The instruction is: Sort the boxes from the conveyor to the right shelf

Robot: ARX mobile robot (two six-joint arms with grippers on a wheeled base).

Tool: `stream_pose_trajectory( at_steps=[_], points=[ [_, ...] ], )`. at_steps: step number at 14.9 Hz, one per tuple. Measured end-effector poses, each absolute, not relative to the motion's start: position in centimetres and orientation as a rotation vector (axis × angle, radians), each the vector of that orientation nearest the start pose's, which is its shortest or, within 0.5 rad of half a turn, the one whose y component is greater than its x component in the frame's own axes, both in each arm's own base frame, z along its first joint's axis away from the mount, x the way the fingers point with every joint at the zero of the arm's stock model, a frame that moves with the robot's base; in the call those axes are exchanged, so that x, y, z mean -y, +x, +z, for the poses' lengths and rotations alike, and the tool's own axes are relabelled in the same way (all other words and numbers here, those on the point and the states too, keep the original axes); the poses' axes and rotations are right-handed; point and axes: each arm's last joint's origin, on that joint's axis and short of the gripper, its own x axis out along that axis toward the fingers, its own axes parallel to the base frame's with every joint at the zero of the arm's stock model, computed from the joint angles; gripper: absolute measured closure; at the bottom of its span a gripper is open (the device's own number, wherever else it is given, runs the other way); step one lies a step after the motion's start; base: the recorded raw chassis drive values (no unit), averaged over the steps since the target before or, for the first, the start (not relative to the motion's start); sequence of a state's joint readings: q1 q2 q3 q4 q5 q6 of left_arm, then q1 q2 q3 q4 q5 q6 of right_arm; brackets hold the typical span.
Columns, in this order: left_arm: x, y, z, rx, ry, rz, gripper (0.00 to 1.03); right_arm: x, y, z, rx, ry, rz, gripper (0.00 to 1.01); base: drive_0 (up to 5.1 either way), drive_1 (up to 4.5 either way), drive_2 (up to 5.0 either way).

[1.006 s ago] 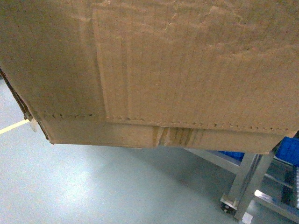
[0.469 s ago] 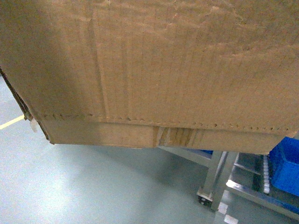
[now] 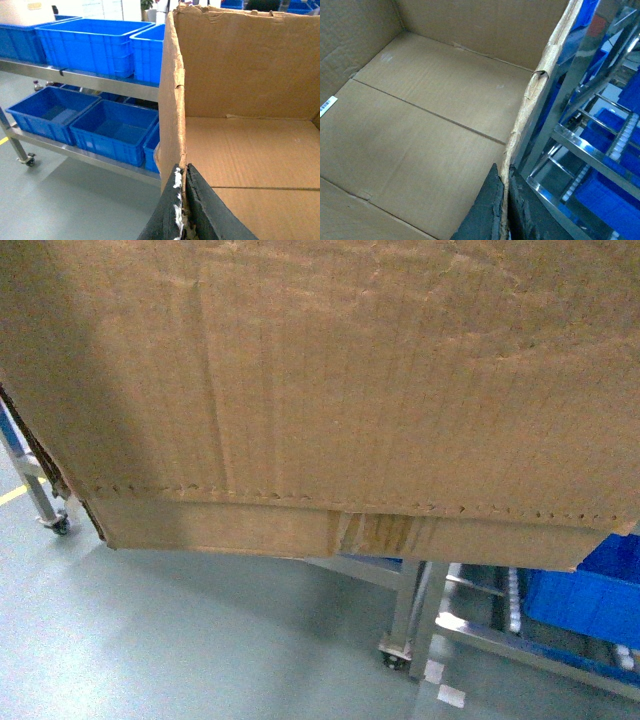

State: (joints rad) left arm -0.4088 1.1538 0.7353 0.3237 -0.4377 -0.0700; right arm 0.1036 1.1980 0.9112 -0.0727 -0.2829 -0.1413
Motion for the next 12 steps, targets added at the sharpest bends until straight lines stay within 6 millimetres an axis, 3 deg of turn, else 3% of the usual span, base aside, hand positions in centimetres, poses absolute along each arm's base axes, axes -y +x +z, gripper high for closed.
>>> stream_pose_trajectory(
  at_steps=[12],
  points=[
    [9.00, 23.87, 29.12, -0.085, -0.031, 0.032, 1.01, -3.55, 26.30, 30.40, -0.332, -0.108, 0.407, 0.99, -1.5, -1.55, -1.5]
  ],
)
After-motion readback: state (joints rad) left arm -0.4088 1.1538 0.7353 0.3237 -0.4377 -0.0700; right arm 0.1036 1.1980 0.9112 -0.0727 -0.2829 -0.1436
